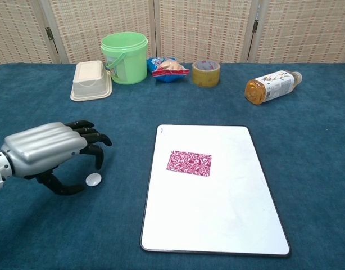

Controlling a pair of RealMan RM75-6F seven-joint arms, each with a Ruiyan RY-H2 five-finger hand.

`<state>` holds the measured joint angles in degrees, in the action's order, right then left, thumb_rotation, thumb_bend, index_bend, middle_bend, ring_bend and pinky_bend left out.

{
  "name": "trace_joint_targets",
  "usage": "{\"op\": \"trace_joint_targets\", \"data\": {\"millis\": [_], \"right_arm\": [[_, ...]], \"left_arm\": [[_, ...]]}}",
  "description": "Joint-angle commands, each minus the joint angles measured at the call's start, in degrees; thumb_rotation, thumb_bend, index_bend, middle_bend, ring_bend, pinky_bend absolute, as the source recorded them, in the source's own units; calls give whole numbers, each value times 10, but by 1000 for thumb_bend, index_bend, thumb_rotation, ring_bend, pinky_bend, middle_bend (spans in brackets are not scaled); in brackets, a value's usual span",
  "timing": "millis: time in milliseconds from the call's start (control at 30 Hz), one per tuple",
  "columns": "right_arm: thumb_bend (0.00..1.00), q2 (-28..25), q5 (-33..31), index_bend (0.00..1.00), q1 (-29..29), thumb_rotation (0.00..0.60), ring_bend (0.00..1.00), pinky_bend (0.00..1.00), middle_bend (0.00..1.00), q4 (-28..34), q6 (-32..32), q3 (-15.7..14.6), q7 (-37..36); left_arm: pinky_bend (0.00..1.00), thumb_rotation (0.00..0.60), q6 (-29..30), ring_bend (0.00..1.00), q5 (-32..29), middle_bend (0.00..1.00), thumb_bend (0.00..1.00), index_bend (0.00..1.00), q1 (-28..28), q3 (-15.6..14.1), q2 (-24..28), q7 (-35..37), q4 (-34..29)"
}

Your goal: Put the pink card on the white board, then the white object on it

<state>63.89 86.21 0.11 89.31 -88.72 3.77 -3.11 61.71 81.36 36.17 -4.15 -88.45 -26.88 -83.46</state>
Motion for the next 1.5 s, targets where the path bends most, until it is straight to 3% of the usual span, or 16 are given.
{"op": "trace_joint_targets", "data": {"millis": [33, 1500], "right_arm": [[153, 0, -1, 76, -1, 600, 56, 29, 78, 0, 0, 0, 0], [153, -1, -7, 76, 0, 600, 54, 29, 78, 3, 5, 1, 5]], "left_arm": [[0, 600, -4, 144, -2, 179, 358, 429, -1, 3, -2, 0, 2], [0, 600, -35, 151, 7, 179, 420, 481, -3, 34, -9, 17, 7]]}}
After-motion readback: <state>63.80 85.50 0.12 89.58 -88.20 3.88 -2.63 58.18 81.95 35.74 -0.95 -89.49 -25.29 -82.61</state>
